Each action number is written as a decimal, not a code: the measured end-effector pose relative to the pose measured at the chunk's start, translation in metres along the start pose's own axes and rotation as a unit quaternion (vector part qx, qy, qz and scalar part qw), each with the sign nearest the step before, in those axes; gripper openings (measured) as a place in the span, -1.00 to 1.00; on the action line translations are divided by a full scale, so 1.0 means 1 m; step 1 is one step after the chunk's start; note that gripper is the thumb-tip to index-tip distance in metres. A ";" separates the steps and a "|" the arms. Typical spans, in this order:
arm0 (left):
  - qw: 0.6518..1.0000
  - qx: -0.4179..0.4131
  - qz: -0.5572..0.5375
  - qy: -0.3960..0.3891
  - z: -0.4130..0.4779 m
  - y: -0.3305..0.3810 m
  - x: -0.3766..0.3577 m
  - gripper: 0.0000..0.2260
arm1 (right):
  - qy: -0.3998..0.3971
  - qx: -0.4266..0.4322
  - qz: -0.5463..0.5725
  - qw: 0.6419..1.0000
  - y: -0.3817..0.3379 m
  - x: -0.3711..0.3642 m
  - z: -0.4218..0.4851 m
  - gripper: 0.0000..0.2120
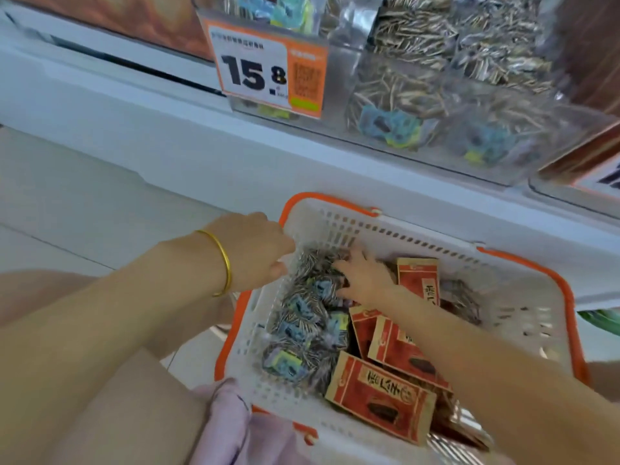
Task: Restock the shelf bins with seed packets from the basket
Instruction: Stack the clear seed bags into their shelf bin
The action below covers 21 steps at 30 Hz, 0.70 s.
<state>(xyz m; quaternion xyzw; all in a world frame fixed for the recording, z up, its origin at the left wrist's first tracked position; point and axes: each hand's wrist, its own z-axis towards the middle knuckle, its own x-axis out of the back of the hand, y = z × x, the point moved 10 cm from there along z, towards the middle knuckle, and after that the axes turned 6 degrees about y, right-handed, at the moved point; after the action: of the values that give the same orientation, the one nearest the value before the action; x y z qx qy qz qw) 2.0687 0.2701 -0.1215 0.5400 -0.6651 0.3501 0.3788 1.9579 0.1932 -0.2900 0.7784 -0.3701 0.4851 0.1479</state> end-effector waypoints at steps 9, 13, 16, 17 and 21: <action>0.999 -0.024 0.011 -0.027 0.010 0.009 0.009 -0.64 | -0.044 -0.072 -0.119 0.989 -0.003 -0.042 0.025 -0.30; 0.999 -0.013 0.005 -0.031 0.013 0.006 0.012 -0.67 | -0.020 -0.066 -0.118 0.991 -0.003 -0.047 0.025 -0.41; 0.999 -0.015 -0.006 -0.034 0.016 0.007 0.011 -0.65 | 0.018 -0.029 -0.118 0.992 -0.004 -0.038 0.024 -0.43; 0.999 -0.014 -0.006 -0.042 0.016 0.007 0.009 -0.65 | 0.018 -0.019 -0.119 0.993 -0.004 -0.036 0.022 -0.40; 0.998 -0.010 -0.011 -0.062 0.016 0.007 0.002 -0.63 | 0.024 -0.003 -0.083 0.996 -0.001 -0.021 0.008 -0.29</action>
<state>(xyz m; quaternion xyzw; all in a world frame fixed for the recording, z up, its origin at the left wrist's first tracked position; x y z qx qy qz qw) 2.0593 0.2561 -0.1273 0.5644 -0.6848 0.3052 0.3456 1.9585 0.1987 -0.3114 0.7942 -0.3022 0.4882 0.1988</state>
